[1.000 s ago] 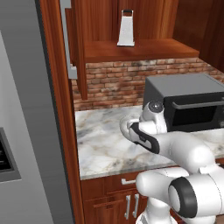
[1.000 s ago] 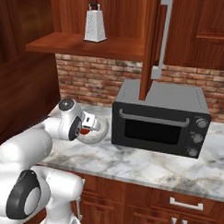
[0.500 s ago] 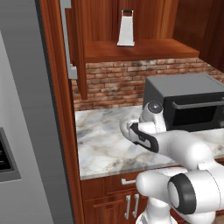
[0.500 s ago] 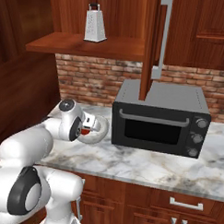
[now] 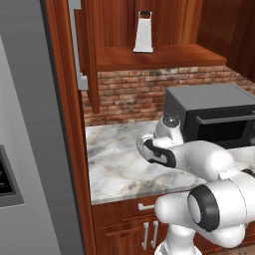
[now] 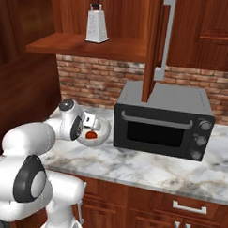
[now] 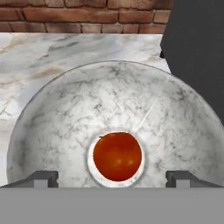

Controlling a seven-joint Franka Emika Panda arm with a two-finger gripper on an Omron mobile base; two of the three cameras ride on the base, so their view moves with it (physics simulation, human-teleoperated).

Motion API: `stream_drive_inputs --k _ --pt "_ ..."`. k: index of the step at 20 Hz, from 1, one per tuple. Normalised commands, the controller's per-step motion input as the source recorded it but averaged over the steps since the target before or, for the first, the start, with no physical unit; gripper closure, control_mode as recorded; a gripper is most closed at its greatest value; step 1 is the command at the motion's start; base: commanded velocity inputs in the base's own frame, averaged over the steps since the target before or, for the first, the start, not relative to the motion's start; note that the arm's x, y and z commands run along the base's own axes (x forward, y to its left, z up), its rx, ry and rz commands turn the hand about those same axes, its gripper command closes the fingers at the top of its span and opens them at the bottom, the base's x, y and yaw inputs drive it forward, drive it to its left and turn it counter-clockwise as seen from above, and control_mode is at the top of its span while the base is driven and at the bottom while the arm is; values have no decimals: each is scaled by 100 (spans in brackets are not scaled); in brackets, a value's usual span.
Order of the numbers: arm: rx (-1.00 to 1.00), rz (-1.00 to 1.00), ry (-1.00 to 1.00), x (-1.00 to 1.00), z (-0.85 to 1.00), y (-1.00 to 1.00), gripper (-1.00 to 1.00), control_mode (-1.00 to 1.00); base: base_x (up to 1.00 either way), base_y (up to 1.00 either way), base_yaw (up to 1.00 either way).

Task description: Pick the tomato from the cabinet and place it in the bowl. Then pick the bowl and place it in the sink. Then turn on the sink facuet.

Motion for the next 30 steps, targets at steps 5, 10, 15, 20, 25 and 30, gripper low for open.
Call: stream_drive_inputs --k 5,10,15,20,25,30 --pt "-5 6 -1 -10 37 40 -100 -100 0 0 0" --pt "-9 13 0 -25 39 32 -100 -100 0 0 0" --pt "-11 13 6 -4 -16 12 -100 -100 0 0 0" --pt "-7 10 10 6 -33 0 -100 -100 0 0 0" --pt "-8 8 8 2 -27 2 -100 -100 0 0 0" --pt "-8 7 6 0 -26 1 -100 -100 0 0 0"
